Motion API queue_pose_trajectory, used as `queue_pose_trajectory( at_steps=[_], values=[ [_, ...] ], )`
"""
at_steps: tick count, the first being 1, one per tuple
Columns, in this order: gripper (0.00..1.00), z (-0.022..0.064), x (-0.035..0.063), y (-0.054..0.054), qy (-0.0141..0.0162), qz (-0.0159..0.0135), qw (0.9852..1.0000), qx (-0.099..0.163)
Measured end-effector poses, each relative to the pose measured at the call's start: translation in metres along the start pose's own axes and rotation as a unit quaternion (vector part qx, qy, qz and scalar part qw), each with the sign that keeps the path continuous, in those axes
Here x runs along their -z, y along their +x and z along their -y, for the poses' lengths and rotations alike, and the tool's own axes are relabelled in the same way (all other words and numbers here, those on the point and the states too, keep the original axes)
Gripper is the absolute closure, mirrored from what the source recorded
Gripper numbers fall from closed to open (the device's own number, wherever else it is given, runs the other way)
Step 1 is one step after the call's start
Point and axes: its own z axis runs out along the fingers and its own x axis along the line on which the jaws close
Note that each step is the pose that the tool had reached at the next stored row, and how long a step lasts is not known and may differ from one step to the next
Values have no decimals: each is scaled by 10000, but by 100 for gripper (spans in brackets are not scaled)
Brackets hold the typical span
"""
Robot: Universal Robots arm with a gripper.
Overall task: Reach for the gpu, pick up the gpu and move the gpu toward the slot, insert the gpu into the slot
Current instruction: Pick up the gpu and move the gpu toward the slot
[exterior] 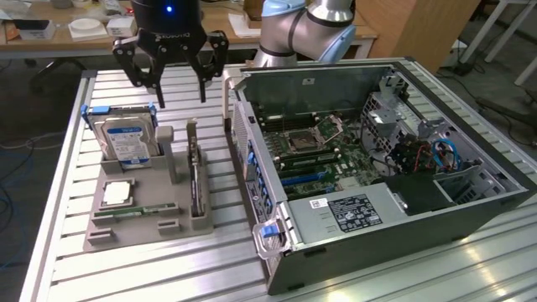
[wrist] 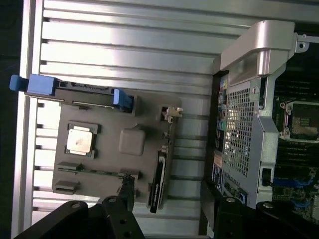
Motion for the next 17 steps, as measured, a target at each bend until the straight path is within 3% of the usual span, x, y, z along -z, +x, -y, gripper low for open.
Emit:
queue_pose_trajectory(
  at_steps=[7,17],
  values=[
    [35,130,-3,8,15,0,10000,-30],
    [35,144,-137,17,24,17,9990,-441]
  ],
)
